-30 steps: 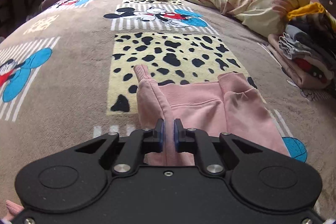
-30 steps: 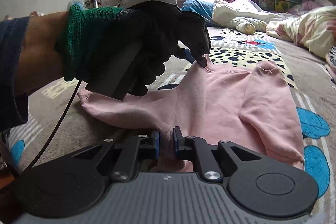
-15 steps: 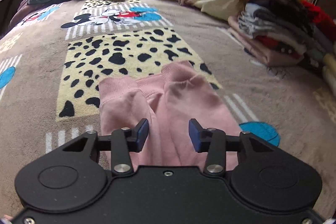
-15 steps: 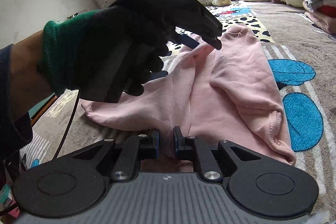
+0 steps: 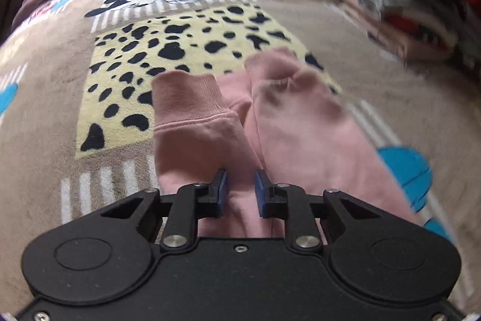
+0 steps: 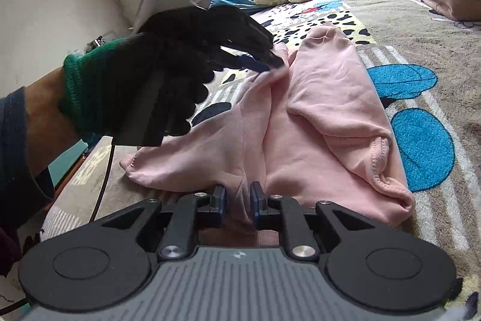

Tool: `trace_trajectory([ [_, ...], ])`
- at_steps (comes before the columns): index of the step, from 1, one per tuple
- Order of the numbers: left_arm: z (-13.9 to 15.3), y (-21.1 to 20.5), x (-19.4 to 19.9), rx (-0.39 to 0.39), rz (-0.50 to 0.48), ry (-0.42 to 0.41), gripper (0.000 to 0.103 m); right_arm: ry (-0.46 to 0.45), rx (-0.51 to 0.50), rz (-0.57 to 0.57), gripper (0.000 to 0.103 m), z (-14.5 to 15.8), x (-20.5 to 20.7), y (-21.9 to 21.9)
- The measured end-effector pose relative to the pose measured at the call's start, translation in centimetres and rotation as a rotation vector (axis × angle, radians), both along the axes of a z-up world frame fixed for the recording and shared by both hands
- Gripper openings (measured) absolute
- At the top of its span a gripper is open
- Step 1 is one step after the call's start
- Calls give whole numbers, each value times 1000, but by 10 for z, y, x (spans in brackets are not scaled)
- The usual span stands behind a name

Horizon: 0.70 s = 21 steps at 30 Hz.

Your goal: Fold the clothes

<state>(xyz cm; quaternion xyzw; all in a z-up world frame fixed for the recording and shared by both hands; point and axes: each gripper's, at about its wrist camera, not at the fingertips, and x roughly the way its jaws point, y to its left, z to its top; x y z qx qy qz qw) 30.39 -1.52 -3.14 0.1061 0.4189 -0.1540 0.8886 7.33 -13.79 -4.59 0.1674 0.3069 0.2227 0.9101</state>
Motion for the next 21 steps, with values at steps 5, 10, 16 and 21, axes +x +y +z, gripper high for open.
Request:
trace_trajectory([
  [5,27,19,-24,-44,55,-120,20,-82,-95,-10,35,9,-13,1],
  [10,62,92,-101,-202,223,-218,46,-105,-120,2,35,11,-21,1],
  [16,48,158,-199,-444,409,-146,48,-98,-137,-10,35,5,-27,-2],
  [21,12,190,-218,-633,582,-27,48,-117,-186,4,35,4,-34,4],
])
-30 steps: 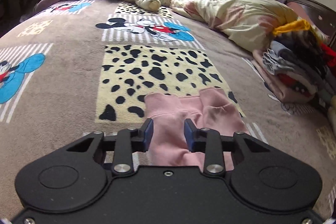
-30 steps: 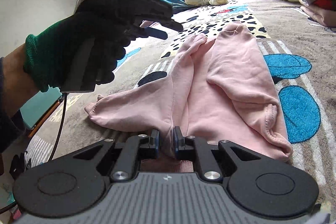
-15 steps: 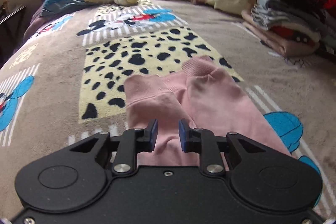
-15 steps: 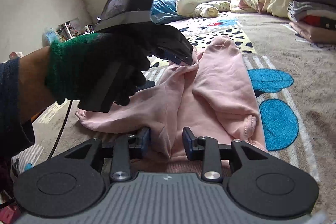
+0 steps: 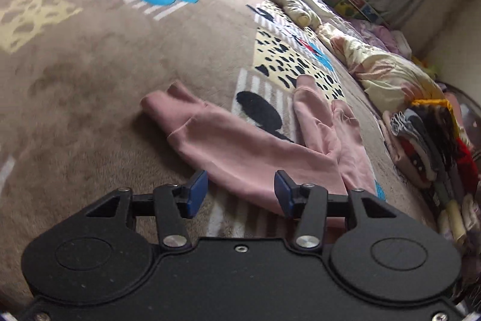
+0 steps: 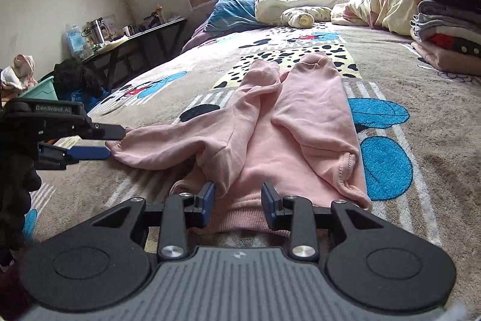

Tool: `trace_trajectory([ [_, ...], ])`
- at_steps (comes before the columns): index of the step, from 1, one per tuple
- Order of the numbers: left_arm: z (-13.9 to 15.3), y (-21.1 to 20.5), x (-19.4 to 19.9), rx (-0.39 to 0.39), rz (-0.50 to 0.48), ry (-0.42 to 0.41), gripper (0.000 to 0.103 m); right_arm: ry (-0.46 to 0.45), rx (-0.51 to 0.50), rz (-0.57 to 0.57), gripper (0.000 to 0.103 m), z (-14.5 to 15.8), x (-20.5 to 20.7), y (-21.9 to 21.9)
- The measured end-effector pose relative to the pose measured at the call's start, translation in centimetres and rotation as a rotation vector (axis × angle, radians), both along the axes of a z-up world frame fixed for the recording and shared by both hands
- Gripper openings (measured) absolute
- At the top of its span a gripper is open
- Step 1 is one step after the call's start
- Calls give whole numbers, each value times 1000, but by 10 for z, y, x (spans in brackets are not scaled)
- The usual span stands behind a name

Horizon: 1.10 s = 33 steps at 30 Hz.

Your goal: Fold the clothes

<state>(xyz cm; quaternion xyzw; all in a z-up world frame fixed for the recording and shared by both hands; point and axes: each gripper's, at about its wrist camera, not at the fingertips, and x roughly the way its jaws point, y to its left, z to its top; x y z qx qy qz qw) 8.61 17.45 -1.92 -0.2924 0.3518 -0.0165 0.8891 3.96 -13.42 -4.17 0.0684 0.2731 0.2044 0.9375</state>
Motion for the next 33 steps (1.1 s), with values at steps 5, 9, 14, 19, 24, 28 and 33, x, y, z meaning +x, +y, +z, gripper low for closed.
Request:
trace_trajectory([
  [5,-15,3,11,-92,102,38,48,-33,-41,6,35,4,-2,8],
  [9,-22,0,26,-68,177,12,47,-50,-65,7,35,7,4,14],
  [14,1,-19,56,76,70,-77,7,-55,-80,-2,36,4,11,13],
  [19,60,-61,71,274,-150,-258,5,-44,-37,-25,36,1,13,-4],
  [24,105,-94,73,366,-309,-394,5,-61,44,-1,36,-3,4,-17],
  [28,111,-114,66,413,-407,-434,5,-89,87,23,36,0,6,-14],
  [33,107,-128,63,481,-470,-454,5,59,132,55,13,-18,35,3],
])
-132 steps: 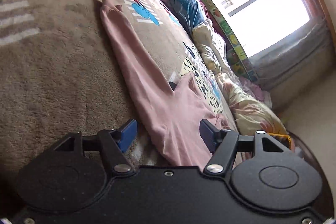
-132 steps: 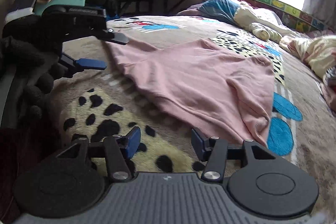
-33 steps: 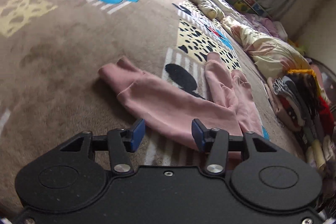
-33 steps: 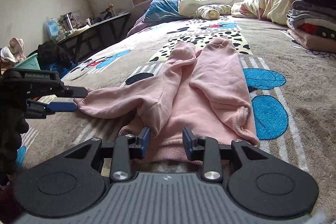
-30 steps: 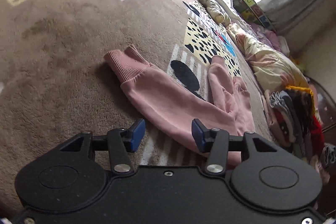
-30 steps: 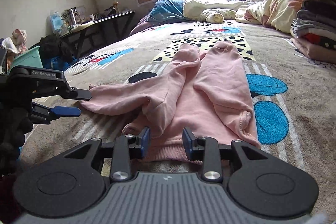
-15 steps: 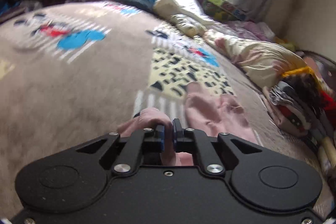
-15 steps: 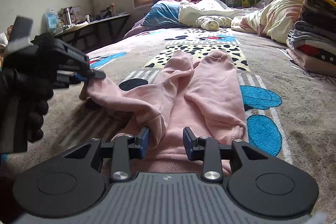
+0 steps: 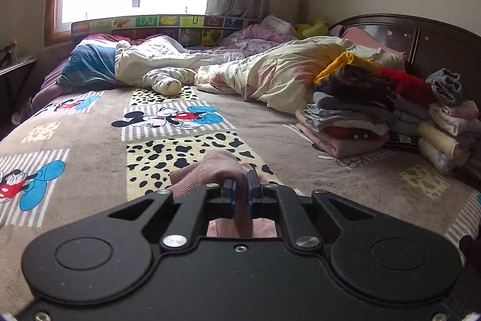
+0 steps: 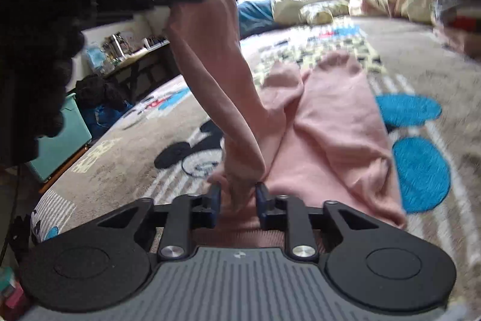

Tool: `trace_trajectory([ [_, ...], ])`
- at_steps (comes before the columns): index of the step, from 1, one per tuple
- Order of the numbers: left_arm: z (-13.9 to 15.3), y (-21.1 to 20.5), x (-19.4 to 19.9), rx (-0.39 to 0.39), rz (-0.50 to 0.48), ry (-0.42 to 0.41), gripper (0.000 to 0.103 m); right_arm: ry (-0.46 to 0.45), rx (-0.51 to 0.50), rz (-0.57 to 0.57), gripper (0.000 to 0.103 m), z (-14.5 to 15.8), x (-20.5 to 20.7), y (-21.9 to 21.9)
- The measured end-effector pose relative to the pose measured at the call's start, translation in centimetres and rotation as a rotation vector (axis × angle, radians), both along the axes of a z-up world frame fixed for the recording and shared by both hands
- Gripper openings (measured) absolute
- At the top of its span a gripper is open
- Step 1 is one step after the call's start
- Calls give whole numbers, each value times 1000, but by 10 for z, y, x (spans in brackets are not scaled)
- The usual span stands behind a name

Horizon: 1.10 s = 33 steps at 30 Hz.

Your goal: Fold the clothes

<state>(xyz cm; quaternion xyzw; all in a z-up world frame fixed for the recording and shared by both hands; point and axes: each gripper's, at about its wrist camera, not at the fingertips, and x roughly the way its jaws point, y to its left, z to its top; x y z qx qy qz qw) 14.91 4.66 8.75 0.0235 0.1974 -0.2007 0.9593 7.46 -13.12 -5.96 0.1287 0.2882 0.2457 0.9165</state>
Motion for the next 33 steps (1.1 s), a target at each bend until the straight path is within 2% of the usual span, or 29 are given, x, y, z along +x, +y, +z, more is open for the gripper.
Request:
trace_trajectory([
  [2,1,-4,1,25,-23,-13,5,22,-30,4,13,-6,4,9],
  [6,7,-15,3,110,-91,-50,5,-55,-120,1,15,1,-10,17],
  [9,10,-19,4,155,-153,-93,5,-140,-196,-42,34,5,-23,19],
  [13,16,-13,7,133,-245,-143,5,-234,-228,-47,36,13,-27,22],
  [16,17,-7,9,88,-312,-171,5,-311,-270,-42,37,19,-29,29],
  [17,12,-8,12,105,-306,-185,5,-323,-288,-30,37,19,-28,33],
  [18,3,-10,17,146,-278,-171,6,-323,-311,-12,37,19,-27,37],
  [19,-11,-10,29,176,-242,-95,7,-317,-331,5,36,17,-26,40],
  [20,-26,-10,41,203,-206,-17,22,-309,-350,21,35,15,-26,43],
  [21,-43,-1,50,178,-189,94,50,-300,-369,37,32,13,-25,45],
  [22,-60,6,57,154,-141,162,52,-297,-384,48,30,12,-26,46],
  [23,-73,15,60,124,-72,197,52,-297,-396,57,26,11,-27,46],
  [27,-108,72,65,-250,114,336,52,-304,-469,72,25,6,-37,47],
  [29,-120,94,62,-373,201,354,52,-314,-492,69,25,5,-41,46],
  [33,-140,120,71,-650,237,439,52,-378,-510,32,28,12,-45,45],
])
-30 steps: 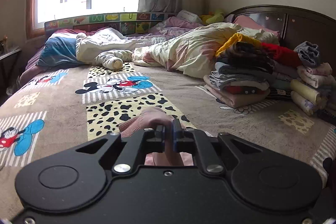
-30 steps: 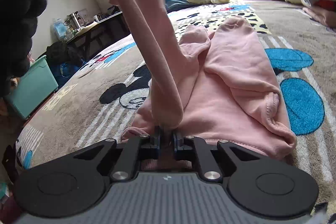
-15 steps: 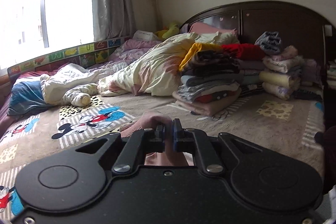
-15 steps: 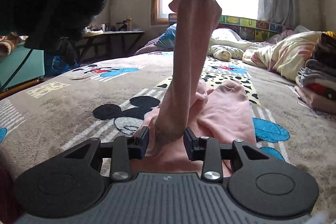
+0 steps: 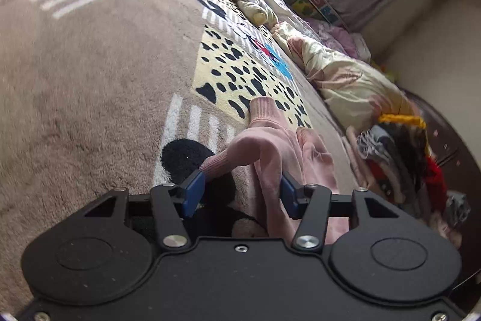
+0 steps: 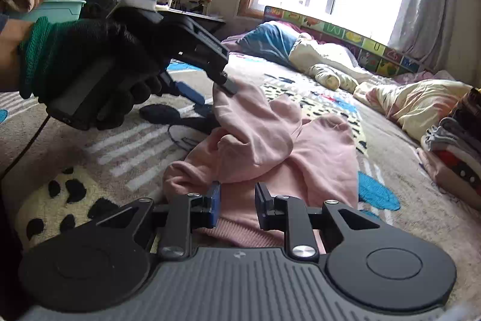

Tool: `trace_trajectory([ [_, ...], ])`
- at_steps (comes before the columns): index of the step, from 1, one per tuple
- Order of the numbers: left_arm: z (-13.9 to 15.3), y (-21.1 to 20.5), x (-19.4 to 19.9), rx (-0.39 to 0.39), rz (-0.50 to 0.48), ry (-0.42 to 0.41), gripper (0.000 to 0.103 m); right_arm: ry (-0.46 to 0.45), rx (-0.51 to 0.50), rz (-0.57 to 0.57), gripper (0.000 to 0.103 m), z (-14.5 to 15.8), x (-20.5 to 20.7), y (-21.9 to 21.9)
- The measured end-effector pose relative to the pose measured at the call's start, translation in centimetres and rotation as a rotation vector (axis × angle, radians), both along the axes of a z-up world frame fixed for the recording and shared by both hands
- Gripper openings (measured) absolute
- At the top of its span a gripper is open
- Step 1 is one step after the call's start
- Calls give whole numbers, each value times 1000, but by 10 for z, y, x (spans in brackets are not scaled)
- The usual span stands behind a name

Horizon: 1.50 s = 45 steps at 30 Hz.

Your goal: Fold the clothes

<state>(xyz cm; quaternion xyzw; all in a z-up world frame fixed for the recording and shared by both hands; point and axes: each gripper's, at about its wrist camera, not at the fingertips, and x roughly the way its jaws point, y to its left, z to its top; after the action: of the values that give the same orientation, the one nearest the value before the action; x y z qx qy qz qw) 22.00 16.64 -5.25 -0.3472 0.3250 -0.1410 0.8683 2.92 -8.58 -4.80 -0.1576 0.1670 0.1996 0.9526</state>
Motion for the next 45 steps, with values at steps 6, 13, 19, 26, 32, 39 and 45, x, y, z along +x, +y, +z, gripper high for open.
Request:
trace_trajectory([
  [6,-16,20,18,-397,17,70,59,-43,64,-5,46,15,13,1],
  [13,39,0,26,-116,-52,-163,27,78,-38,29,26,-6,40,14],
  [19,24,-2,38,52,-54,-48,29,66,-61,30,27,-13,30,11],
  [26,-7,27,36,-215,83,67,58,7,-102,46,27,-9,27,14],
  [32,-20,45,43,-385,150,135,60,-11,-150,71,27,-11,26,17],
  [39,14,9,70,-11,26,145,12,-32,-195,89,27,-13,18,19],
  [45,96,-40,33,220,-257,-307,8,-46,-139,24,47,-4,17,11],
])
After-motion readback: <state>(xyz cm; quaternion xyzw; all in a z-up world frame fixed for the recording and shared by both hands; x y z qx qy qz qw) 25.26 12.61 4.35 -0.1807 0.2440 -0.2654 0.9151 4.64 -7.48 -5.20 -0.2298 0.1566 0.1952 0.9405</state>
